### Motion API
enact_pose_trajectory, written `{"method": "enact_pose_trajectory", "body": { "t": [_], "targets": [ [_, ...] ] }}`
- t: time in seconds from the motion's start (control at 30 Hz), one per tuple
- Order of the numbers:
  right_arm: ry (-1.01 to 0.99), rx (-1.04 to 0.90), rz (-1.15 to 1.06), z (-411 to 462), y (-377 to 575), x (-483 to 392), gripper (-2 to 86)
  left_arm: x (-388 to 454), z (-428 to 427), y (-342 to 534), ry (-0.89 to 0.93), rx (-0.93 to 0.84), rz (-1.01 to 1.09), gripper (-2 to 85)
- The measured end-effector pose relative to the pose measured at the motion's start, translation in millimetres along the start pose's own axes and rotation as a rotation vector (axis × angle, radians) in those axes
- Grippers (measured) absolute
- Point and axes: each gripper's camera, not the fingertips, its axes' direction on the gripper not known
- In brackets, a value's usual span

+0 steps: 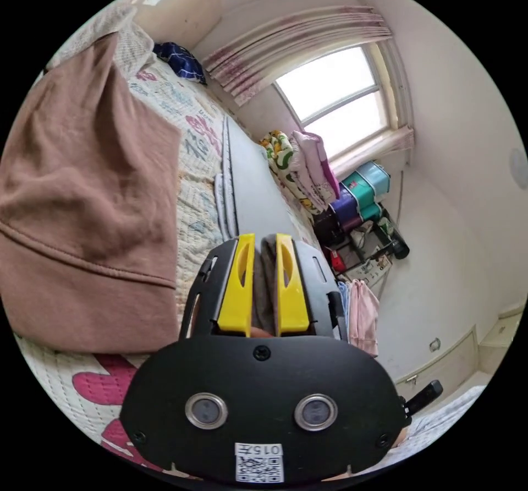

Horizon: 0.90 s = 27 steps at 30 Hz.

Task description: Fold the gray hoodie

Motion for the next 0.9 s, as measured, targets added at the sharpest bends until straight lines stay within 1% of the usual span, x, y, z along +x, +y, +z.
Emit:
{"method": "enact_pose_trajectory", "body": {
  "t": [0.07, 0.1, 0.17, 0.23, 0.27, 0.33, 0.37, 0.43, 0.5, 0.57, 0.67, 0.73, 0.83, 0.9],
  "targets": [
    [-0.004, -0.008, 0.015, 18.9, 4.9, 7.1, 8.9, 16.5, 14.4, 3.6, -0.036, -0.037, 0.050, 11.3],
    [-0.006, -0.063, 0.016, 38.6, 6.0, 10.9, 9.7, 25.2, 27.1, 7.3, -0.085, -0.067, 0.075, 12.6],
    [0.013, -0.156, 0.025, 71.2, 8.5, 13.9, 10.7, 34.2, 45.9, 12.4, -0.120, -0.108, 0.097, 12.5],
    [0.040, -0.238, 0.023, 106.7, 15.9, 14.0, 10.7, 45.7, 65.9, 17.7, -0.139, -0.142, 0.140, 9.7],
    [0.049, -0.248, 0.021, 113.0, 17.8, 14.0, 10.5, 48.7, 70.1, 19.0, -0.150, -0.149, 0.153, 8.9],
    [0.125, -0.243, 0.030, 127.1, 22.5, 15.3, 6.5, 57.9, 82.0, 23.8, -0.191, -0.175, 0.183, 5.8],
    [0.127, -0.243, 0.026, 129.3, 22.7, 15.7, 5.7, 59.5, 83.6, 24.4, -0.191, -0.183, 0.189, 4.7],
    [0.078, -0.225, 0.006, 131.2, 20.0, 16.3, 4.0, 60.0, 77.8, 20.9, -0.136, -0.195, 0.168, 1.7],
    [0.012, -0.175, -0.016, 124.1, 14.4, 12.4, 3.4, 59.2, 64.2, 20.2, -0.080, -0.153, 0.133, 1.0],
    [-0.013, -0.140, -0.051, 121.1, 6.1, 4.4, 2.9, 66.5, 56.0, 24.3, -0.130, -0.125, 0.148, 0.6],
    [-0.020, -0.164, -0.088, 144.6, -6.5, -2.5, 2.5, 73.2, 61.1, 33.3, -0.230, -0.134, 0.166, 0.2],
    [-0.055, -0.228, -0.058, 179.5, -11.0, 5.9, 2.5, 77.2, 82.9, 42.1, -0.370, -0.207, 0.198, -0.1],
    [-0.058, -0.281, -0.066, 210.0, -19.2, 10.7, 2.9, 84.1, 104.9, 55.2, -0.461, -0.257, 0.253, -0.3],
    [-0.053, -0.286, -0.084, 217.7, -27.1, 10.8, 3.2, 86.9, 108.7, 61.2, -0.475, -0.260, 0.258, -0.3]
  ]
}}
